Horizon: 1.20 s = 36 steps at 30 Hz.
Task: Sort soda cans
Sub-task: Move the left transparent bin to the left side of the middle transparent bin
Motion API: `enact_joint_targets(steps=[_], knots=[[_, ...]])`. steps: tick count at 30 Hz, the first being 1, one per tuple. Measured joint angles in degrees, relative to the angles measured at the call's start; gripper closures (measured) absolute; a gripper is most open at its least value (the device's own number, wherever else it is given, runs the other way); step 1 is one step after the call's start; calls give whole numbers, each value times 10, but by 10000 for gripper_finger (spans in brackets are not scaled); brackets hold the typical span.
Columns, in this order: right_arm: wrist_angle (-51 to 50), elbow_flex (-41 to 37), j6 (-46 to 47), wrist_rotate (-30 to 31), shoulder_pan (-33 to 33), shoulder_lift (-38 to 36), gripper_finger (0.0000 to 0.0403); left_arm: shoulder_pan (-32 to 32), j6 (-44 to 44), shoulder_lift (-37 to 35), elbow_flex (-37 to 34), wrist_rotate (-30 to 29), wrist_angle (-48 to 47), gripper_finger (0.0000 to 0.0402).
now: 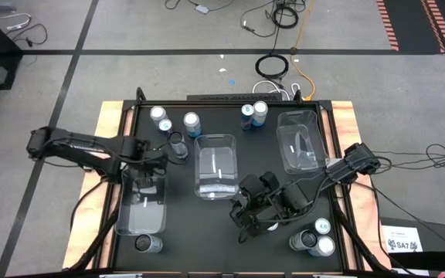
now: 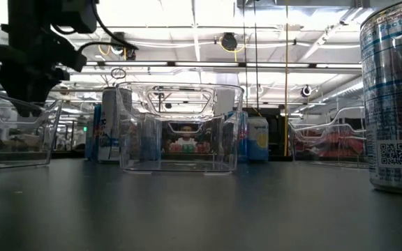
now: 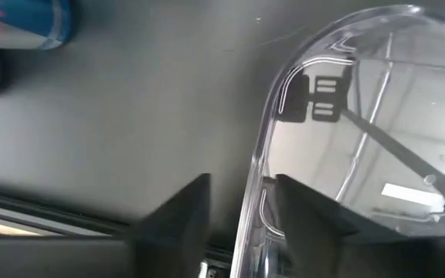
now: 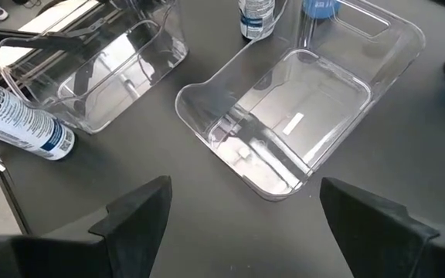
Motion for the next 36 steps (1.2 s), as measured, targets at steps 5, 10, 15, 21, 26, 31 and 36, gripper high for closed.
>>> enact_joint_targets(steps=[5,10,15,21,26,31,36], knots=[[0,0,-3,0,3,0,81,0,0,27,2,-6,16,380],[0,0,-4,0,3,0,81,2,0,47,20,-54,49,390],[1,0,-15,0,3,0,81,14,35,75,41,-65,75,395],[1,0,-27,0,4,0,81,35,81,125,78,-68,105,396],[1,0,-35,-10,5,0,81,52,109,182,118,-56,109,396],[1,0,-45,-21,6,0,81,66,125,233,157,-43,112,396],[2,0,-57,-28,7,0,81,74,132,270,199,-39,113,396]])
